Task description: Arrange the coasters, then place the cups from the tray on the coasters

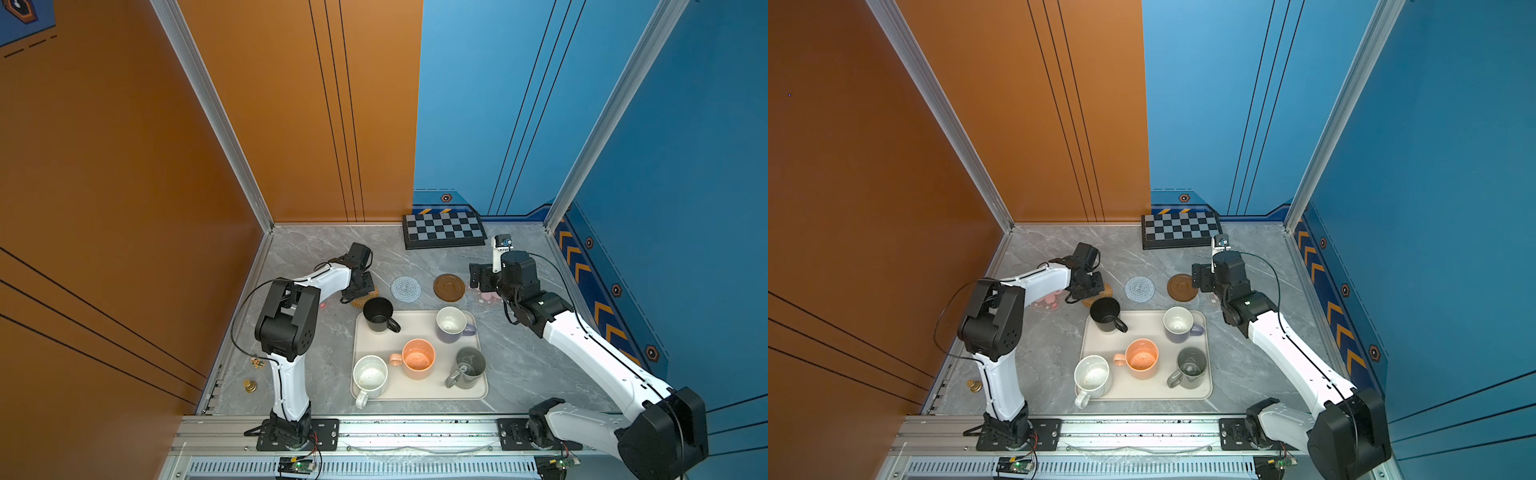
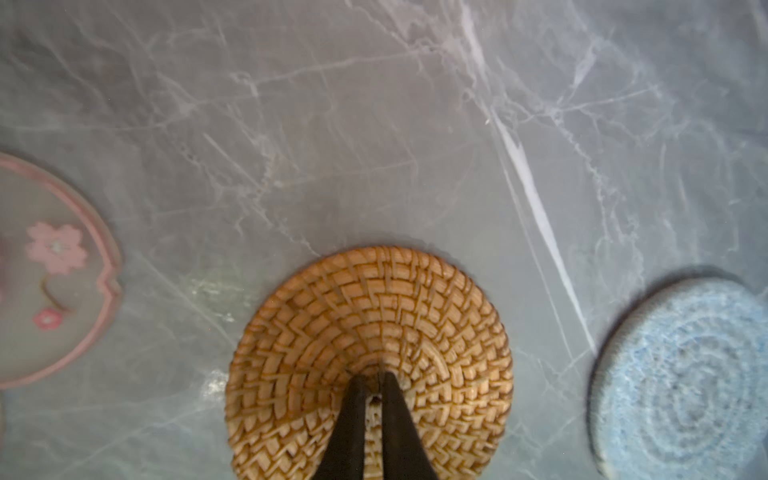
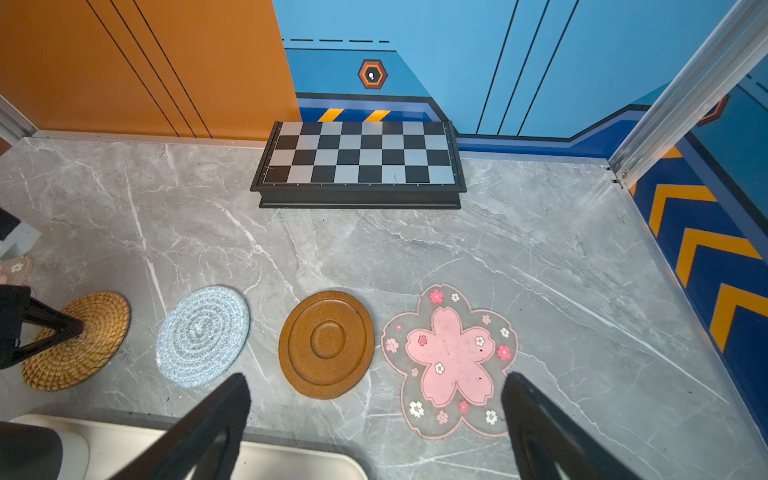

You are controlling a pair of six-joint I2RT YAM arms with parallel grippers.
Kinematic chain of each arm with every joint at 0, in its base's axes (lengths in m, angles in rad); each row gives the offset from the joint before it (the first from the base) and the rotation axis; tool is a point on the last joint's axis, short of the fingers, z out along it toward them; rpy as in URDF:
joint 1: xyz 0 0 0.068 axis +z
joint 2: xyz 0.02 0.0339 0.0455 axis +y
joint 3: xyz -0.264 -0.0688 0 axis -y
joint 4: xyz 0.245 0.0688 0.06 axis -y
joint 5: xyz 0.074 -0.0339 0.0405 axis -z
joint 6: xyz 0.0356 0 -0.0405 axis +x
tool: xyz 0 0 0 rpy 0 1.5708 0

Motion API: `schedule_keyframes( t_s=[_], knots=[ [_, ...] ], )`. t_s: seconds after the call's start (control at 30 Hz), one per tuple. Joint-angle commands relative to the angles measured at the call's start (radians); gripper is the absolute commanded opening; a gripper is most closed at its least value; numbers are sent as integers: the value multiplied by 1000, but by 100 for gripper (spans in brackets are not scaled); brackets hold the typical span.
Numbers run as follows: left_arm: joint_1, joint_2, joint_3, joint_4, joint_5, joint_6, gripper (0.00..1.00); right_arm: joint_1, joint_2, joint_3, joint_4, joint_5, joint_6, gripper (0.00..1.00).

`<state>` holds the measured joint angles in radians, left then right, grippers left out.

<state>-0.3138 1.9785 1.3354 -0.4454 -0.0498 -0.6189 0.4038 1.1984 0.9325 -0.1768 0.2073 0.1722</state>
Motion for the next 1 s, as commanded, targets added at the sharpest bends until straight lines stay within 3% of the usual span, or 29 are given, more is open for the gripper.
schedule_keyframes(
  t_s=[0.0, 0.57, 0.97],
  knots=[
    [17, 72, 22, -43, -41, -44, 12, 24, 22, 31, -29, 28, -15, 96],
    [133, 370, 455, -94, -28, -203, 12, 190, 204, 111, -43, 45, 12, 95],
    [194, 457, 635, -105, -35, -232, 13, 259, 348, 190, -45, 37, 44, 91]
  ],
)
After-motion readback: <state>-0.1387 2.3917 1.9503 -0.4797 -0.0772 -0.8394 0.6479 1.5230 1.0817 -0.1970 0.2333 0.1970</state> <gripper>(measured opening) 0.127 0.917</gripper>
